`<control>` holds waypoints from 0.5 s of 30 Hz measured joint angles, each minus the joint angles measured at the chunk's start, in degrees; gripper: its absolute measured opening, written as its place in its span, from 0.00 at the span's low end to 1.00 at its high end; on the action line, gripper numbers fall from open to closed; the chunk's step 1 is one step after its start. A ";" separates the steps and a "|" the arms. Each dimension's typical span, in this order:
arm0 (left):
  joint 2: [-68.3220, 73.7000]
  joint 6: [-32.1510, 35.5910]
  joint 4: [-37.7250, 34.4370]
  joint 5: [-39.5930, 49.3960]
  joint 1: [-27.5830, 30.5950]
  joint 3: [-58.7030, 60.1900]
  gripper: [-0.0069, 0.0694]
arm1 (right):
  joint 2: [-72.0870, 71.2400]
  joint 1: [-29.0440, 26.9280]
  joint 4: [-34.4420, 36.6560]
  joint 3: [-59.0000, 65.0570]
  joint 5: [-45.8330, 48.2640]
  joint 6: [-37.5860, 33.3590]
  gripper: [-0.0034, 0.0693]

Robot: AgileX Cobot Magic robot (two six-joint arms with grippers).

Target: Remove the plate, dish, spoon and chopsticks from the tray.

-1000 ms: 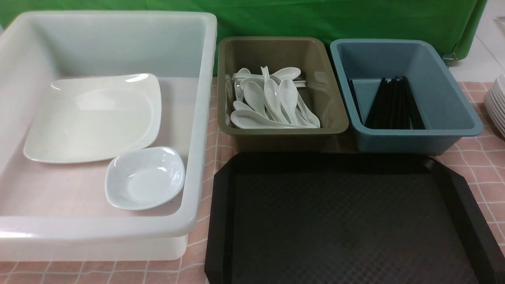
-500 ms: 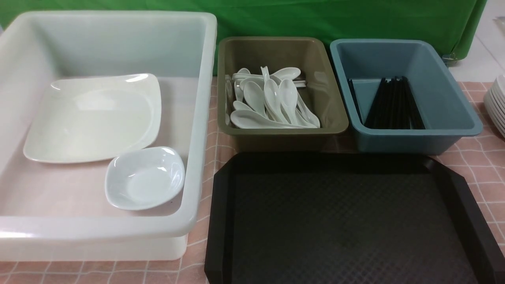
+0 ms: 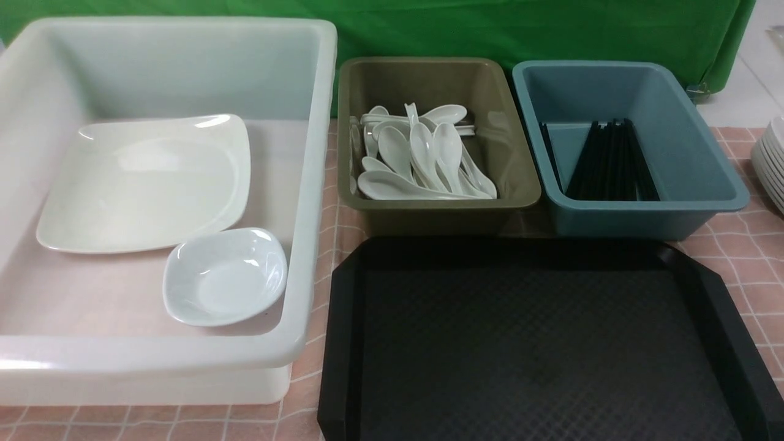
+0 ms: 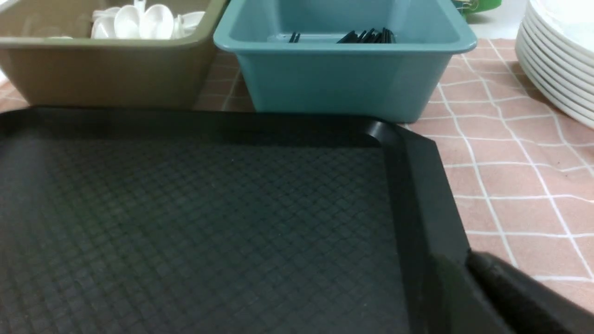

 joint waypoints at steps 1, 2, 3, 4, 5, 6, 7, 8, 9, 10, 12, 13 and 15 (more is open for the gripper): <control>-0.98 -0.13 -0.23 0.00 -1.57 0.93 0.09 | 0.00 0.00 0.00 0.00 0.00 0.00 0.21; -1.97 -0.25 -0.29 -0.06 -3.13 1.76 0.09 | 0.00 0.00 0.00 0.00 0.00 0.00 0.21; -2.79 -0.25 -0.11 -0.06 -5.42 2.65 0.09 | 0.00 0.00 0.00 0.00 0.00 0.00 0.21; -3.87 -0.25 0.62 -0.06 -7.95 3.77 0.09 | 0.00 0.00 0.00 0.00 0.00 0.00 0.22; -4.83 -0.25 1.83 -0.02 -10.01 4.71 0.09 | 0.00 0.00 0.00 0.00 0.00 0.00 0.22; -5.58 -0.25 2.81 -0.02 -11.58 5.45 0.09 | 0.00 0.00 0.00 0.00 0.00 0.00 0.22; -6.99 -0.43 4.74 -0.02 -14.13 6.70 0.09 | 0.00 0.00 0.00 0.00 0.00 0.00 0.23; -10.13 -1.84 8.13 0.04 -17.92 9.18 0.09 | 0.00 0.00 0.00 0.00 0.00 0.00 0.23; -11.79 -2.70 9.55 0.04 -20.03 10.50 0.09 | 0.00 0.00 0.00 0.00 0.00 0.00 0.24; -14.09 -3.51 10.82 0.04 -21.88 12.40 0.09 | 0.00 0.00 0.00 0.00 0.00 0.00 0.24; -18.58 -4.36 11.61 -0.50 -24.59 16.68 0.09 | 0.00 0.00 0.00 0.00 0.00 0.00 0.25; -21.41 -4.60 11.48 -1.69 -25.78 19.65 0.09 | 0.00 0.00 0.00 0.00 0.00 0.00 0.26; -25.07 -4.77 10.91 -4.24 -26.91 23.77 0.09 | 0.00 0.00 0.00 0.00 0.00 0.00 0.26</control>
